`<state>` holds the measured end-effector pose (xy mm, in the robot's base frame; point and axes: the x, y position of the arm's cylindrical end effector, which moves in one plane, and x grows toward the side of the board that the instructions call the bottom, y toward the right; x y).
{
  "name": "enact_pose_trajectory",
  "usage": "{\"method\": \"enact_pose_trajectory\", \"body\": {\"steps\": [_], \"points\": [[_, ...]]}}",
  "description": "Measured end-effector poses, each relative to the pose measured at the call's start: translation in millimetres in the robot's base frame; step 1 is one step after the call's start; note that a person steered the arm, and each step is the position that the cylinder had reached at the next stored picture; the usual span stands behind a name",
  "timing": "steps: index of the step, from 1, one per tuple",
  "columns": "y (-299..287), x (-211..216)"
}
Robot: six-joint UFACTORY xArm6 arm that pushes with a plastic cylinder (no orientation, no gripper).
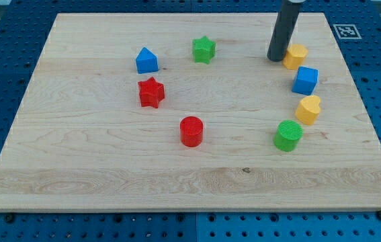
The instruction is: Move your arm closer to the red star
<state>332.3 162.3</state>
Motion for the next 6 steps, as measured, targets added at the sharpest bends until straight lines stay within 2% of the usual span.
{"method": "enact_pose_trajectory", "body": {"steps": [1,2,6], "points": [[0,0],[-30,7],[-127,68]]}}
